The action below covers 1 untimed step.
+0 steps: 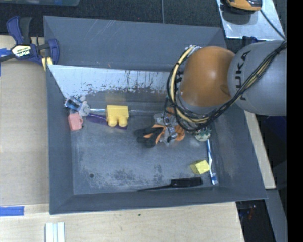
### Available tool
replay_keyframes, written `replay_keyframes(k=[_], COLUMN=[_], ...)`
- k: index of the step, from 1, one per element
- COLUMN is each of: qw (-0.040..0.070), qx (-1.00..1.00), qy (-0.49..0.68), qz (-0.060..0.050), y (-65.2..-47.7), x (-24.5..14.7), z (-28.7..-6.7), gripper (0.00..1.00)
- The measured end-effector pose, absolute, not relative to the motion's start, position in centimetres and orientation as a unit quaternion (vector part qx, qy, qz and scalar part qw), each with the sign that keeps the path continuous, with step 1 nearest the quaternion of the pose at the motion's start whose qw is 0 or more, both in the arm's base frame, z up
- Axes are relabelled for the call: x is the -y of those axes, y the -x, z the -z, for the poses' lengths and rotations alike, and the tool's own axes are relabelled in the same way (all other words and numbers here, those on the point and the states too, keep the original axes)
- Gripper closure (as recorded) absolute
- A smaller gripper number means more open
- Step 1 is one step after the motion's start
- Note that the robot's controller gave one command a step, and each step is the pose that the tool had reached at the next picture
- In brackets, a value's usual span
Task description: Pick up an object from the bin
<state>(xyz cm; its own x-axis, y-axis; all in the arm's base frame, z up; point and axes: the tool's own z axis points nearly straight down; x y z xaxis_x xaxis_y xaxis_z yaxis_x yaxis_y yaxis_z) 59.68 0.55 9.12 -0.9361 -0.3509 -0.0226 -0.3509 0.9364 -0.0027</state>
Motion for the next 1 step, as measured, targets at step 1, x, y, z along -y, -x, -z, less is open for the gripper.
replay_keyframes(k=[1], qw=[0.014], qx=[-0.984], qy=[0.178], qz=[0.000], y=[-59.83], x=[-0.56], z=[-11.17], gripper=[1.00])
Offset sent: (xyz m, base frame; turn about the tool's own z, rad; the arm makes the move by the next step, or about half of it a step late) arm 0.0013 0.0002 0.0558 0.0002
